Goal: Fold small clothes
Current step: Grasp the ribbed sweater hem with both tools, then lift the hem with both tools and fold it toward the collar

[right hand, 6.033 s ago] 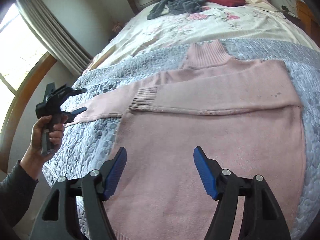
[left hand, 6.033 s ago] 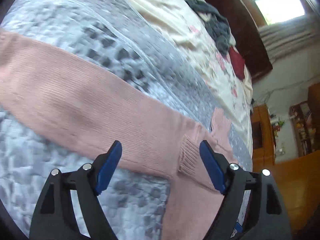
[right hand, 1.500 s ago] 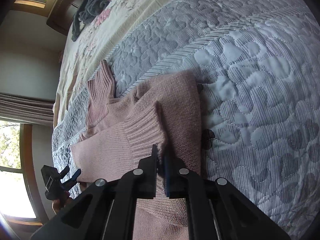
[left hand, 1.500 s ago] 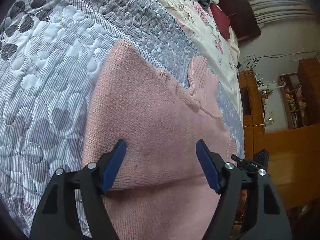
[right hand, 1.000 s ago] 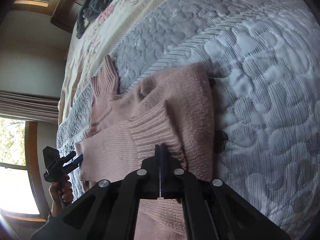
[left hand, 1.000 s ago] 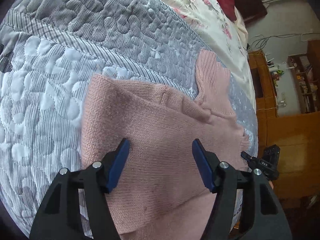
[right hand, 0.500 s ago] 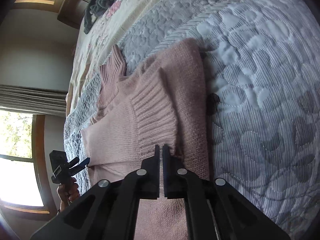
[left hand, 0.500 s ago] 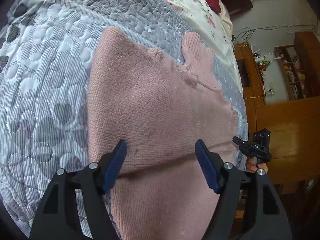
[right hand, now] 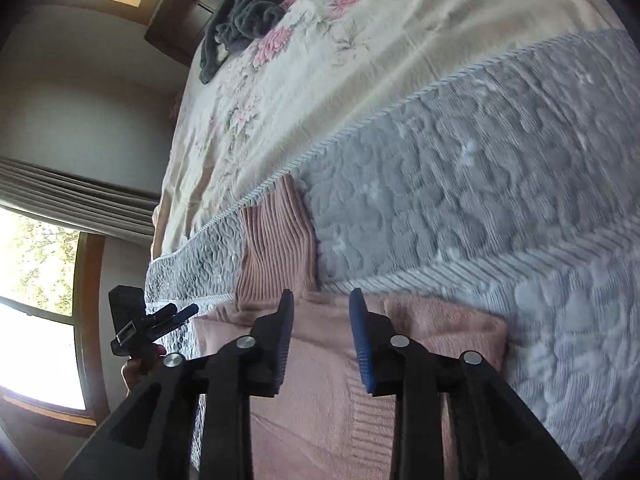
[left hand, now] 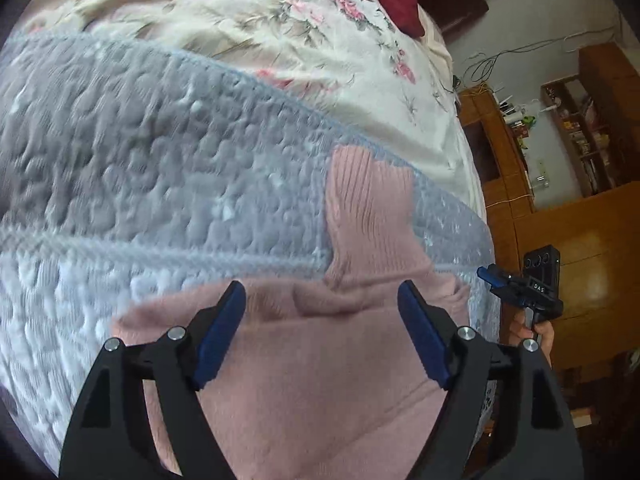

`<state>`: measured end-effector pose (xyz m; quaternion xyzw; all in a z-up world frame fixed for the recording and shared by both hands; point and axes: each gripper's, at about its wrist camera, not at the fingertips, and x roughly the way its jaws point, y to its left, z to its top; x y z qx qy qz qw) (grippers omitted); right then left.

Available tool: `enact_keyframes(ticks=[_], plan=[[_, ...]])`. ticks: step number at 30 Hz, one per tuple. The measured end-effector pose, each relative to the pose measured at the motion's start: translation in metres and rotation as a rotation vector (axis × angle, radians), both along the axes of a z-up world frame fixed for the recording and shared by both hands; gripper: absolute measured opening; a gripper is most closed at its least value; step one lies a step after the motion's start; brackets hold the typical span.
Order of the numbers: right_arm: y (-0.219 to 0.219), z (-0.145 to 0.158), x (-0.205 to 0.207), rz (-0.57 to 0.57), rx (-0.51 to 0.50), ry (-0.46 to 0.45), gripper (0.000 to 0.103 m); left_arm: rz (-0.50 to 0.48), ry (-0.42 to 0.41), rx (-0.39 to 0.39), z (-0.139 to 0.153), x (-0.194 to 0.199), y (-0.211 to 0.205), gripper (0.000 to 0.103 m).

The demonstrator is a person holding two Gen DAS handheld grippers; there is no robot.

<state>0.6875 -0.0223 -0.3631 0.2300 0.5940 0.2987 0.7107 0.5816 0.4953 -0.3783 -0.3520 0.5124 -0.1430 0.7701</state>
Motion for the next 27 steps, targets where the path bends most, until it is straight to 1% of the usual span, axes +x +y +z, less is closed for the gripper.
enact_keyframes(ticks=[1, 2, 4, 6, 7, 8, 9, 10, 11, 12, 13, 16, 18, 19, 20, 21, 22, 23, 24, 27], plan=[[0.013, -0.004, 0.012, 0.012, 0.005, 0.007, 0.037, 0.001, -0.014, -0.009, 0.001, 0.016, -0.004, 0.084], [0.026, -0.011, 0.024, 0.019, 0.006, 0.017, 0.039, 0.0, -0.018, -0.03, -0.001, 0.033, -0.009, 0.085], [0.052, -0.027, 0.042, 0.032, -0.004, 0.032, 0.039, -0.01, -0.019, -0.081, -0.01, 0.062, -0.02, 0.085], [0.077, -0.043, 0.055, 0.055, -0.023, 0.037, 0.039, -0.049, -0.016, -0.076, -0.02, 0.086, -0.037, 0.081], [0.087, -0.049, 0.061, 0.065, -0.027, 0.036, 0.039, -0.068, -0.019, -0.074, -0.025, 0.095, -0.044, 0.075], [0.095, -0.054, 0.067, 0.069, -0.029, 0.034, 0.039, -0.083, -0.02, -0.083, -0.031, 0.104, -0.05, 0.065], [0.103, -0.058, 0.071, 0.071, -0.029, 0.027, 0.039, -0.096, -0.023, -0.092, -0.037, 0.112, -0.053, 0.059], [0.108, -0.06, 0.075, 0.07, -0.03, 0.014, 0.039, -0.108, -0.024, -0.086, -0.042, 0.118, -0.056, 0.048], [0.114, -0.062, 0.079, 0.073, -0.026, 0.005, 0.039, -0.112, -0.02, -0.061, -0.048, 0.124, -0.057, 0.046], [0.117, -0.065, 0.083, 0.077, -0.026, 0.0, 0.039, -0.111, -0.017, -0.041, -0.053, 0.128, -0.056, 0.046], [0.121, -0.067, 0.086, 0.078, -0.028, -0.006, 0.039, -0.111, -0.013, -0.042, -0.058, 0.131, -0.055, 0.046], [0.129, -0.071, 0.095, 0.09, -0.025, -0.023, 0.039, -0.106, -0.031, -0.075, -0.064, 0.135, -0.047, 0.049], [0.134, -0.073, 0.1, 0.1, -0.026, -0.031, 0.039, -0.114, -0.044, -0.098, -0.065, 0.138, -0.047, 0.055], [0.137, -0.073, 0.101, 0.106, -0.029, -0.035, 0.039, -0.126, -0.054, -0.093, -0.064, 0.138, -0.049, 0.056], [0.139, -0.073, 0.1, 0.113, -0.036, -0.04, 0.038, -0.139, -0.06, -0.083, -0.062, 0.138, -0.052, 0.054], [0.141, -0.073, 0.1, 0.122, -0.04, -0.043, 0.031, -0.154, -0.064, -0.078, -0.061, 0.138, -0.056, 0.047], [0.142, -0.072, 0.099, 0.128, -0.042, -0.048, 0.022, -0.166, -0.066, -0.073, -0.06, 0.137, -0.059, 0.017], [0.142, -0.068, 0.097, 0.133, -0.049, -0.061, 0.013, -0.163, -0.075, -0.073, -0.056, 0.136, -0.059, 0.01], [0.14, -0.062, 0.095, 0.131, -0.049, -0.083, 0.009, -0.155, -0.091, -0.06, -0.05, 0.133, -0.059, 0.01], [0.132, -0.036, 0.081, 0.133, -0.018, -0.131, 0.008, -0.163, -0.164, -0.047, -0.019, 0.118, -0.06, 0.009]])
